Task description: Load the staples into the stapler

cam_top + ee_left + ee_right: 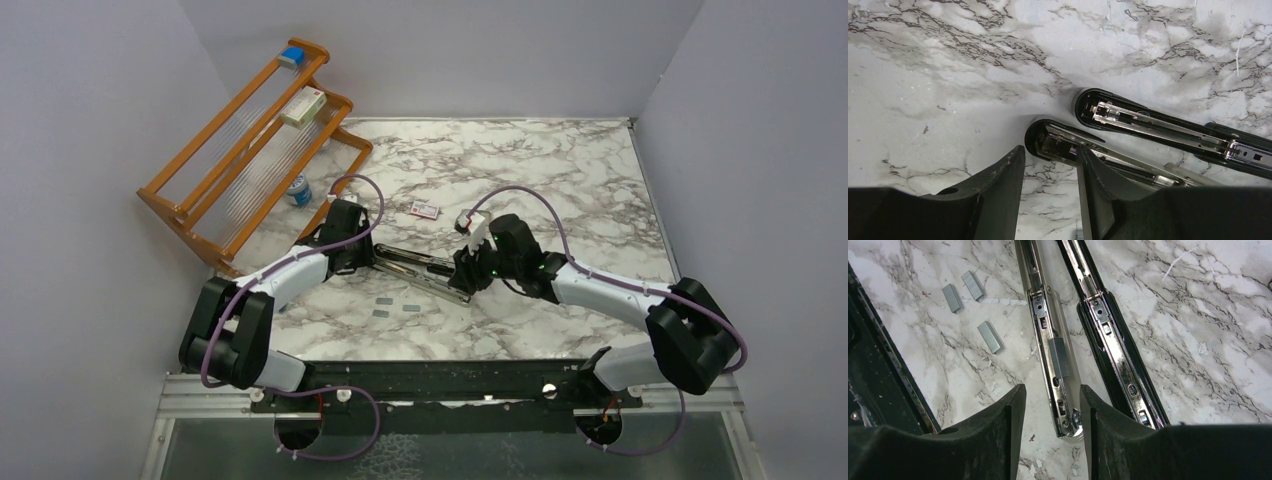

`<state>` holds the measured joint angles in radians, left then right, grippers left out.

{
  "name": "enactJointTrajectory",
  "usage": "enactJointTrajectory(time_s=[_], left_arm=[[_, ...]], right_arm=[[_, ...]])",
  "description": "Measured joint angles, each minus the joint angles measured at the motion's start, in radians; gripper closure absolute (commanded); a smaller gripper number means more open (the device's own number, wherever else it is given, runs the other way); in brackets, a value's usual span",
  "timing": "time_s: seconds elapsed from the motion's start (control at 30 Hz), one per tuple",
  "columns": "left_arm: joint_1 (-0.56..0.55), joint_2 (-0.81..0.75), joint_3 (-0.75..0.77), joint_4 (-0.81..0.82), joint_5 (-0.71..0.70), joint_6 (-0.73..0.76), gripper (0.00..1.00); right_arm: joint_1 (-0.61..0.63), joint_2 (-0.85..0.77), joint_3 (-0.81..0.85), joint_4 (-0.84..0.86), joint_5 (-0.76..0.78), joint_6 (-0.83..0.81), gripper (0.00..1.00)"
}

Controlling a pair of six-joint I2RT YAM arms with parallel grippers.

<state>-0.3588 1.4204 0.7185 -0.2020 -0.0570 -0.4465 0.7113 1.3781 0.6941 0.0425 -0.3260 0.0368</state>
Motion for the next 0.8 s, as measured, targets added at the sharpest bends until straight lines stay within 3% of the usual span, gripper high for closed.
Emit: enactJointTrajectory(time_s=[0.8], left_arm=[[0.005, 0.000, 0.000, 0.005, -0.015, 0.001, 0.56]], right_arm=[[-0.039, 0.134, -0.005, 0.117, -0.039, 0.190, 0.50]])
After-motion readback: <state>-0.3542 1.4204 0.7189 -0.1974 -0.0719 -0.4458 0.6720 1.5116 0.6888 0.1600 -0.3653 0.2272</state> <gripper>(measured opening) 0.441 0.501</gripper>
